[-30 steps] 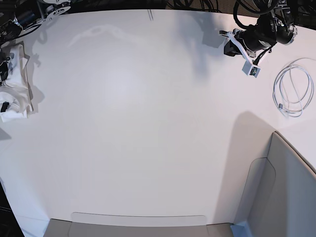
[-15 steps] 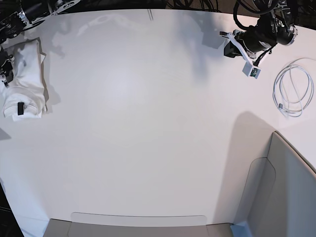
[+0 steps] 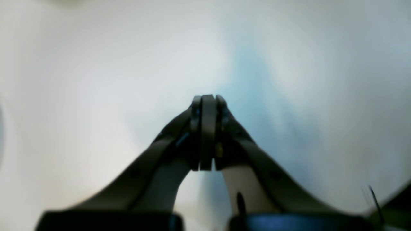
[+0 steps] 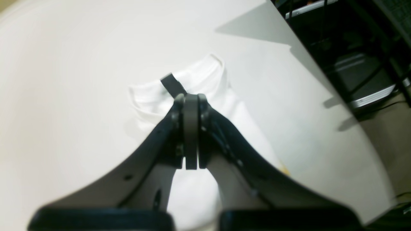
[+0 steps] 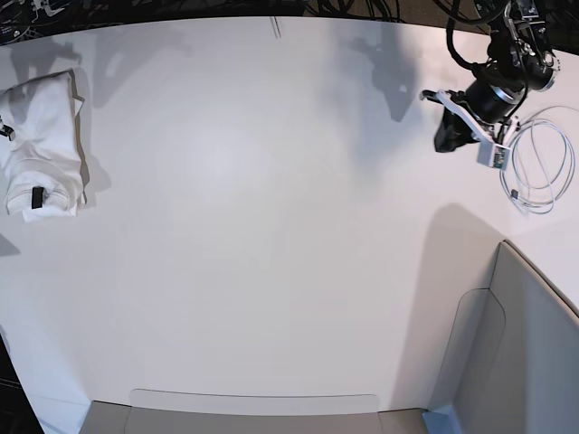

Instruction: Layout the t-shirt on the table in an organized manner, then fold the t-shirt properly

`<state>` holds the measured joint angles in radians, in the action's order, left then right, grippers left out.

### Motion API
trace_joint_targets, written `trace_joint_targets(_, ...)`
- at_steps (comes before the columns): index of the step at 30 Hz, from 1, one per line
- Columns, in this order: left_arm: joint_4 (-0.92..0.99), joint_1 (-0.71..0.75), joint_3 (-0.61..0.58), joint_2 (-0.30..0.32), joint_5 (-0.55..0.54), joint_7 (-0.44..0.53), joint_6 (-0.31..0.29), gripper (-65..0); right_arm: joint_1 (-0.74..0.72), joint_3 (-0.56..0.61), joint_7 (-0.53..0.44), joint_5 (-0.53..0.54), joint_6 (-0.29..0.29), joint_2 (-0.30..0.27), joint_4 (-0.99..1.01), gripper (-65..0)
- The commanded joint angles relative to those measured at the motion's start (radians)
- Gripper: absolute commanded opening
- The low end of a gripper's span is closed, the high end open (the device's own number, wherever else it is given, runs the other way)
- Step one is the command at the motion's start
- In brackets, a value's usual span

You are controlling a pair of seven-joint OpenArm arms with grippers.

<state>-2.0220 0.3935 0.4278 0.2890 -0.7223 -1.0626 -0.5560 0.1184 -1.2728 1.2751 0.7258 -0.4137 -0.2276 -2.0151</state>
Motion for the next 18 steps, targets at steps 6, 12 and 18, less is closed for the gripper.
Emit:
trace_joint_targets(6, -0.018, 0.169, 0.147, 0.011, -0.01, 0.424, 0.001, -65.0, 0.182, 0.029, -0.177, 0.008, -0.069, -0.017, -0.028, -65.0)
trace_joint_targets(12, -0.018, 0.381, 0.173, 0.011, -0.009, 0.721, 0.001, -65.0, 0.404, 0.192, -0.398, -0.102, -0.069, -0.01, -0.026, -65.0)
trace_joint_targets(18, -0.015, 0.572, 0.184, -0.038, -0.009, 0.821, 0.001, -65.0, 0.547, 0.223, -0.464, -0.134, -0.069, 0.053, -0.029, -65.0)
